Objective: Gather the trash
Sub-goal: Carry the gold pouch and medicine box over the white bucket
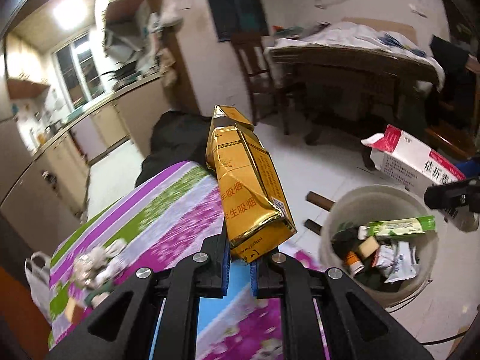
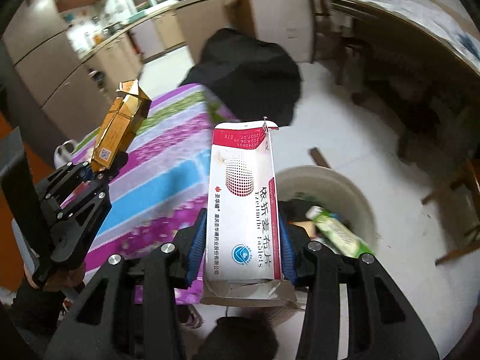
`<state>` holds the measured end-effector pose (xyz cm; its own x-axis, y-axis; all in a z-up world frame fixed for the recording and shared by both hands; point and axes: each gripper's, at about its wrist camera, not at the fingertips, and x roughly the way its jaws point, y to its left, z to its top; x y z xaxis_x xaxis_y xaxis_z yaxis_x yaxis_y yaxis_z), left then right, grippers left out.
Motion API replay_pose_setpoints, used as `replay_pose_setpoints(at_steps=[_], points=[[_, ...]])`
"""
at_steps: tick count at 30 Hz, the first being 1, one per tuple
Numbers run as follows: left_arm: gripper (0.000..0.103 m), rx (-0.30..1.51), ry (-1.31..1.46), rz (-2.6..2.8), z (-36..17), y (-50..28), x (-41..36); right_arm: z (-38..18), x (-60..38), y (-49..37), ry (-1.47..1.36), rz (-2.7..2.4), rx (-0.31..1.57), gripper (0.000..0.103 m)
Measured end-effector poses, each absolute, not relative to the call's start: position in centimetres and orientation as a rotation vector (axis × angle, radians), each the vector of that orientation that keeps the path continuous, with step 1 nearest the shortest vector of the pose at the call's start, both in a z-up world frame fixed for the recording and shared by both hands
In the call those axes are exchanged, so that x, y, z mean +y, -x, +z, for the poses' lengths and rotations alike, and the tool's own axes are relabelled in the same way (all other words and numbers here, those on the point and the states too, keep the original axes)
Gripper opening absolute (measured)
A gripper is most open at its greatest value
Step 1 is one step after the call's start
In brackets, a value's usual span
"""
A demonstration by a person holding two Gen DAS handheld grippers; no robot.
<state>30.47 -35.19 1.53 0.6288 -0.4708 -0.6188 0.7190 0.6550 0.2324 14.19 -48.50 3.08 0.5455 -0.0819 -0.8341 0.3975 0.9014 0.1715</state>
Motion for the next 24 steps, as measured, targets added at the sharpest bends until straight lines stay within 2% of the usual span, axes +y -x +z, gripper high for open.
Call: replay_pose_setpoints(at_steps=[9, 19, 24], points=[[0.011, 0.562, -0.605, -0.813, -1.6, -28.0, -43.3, 0.8, -53.8, -11.6, -0.401, -0.450, 1.009, 0.042], [0.011, 0.603, -0.698, -0.869, -5.9, -26.9, -47.6, -2.9, -56.7, -11.0, -0.439, -0.503, 1.086, 0.042], [0.011, 0.692, -0.731, -0.922, -8.4, -27.2, -49.0, -3.5, -57.4, -11.0, -0.442, -0.509, 1.112, 0.042]])
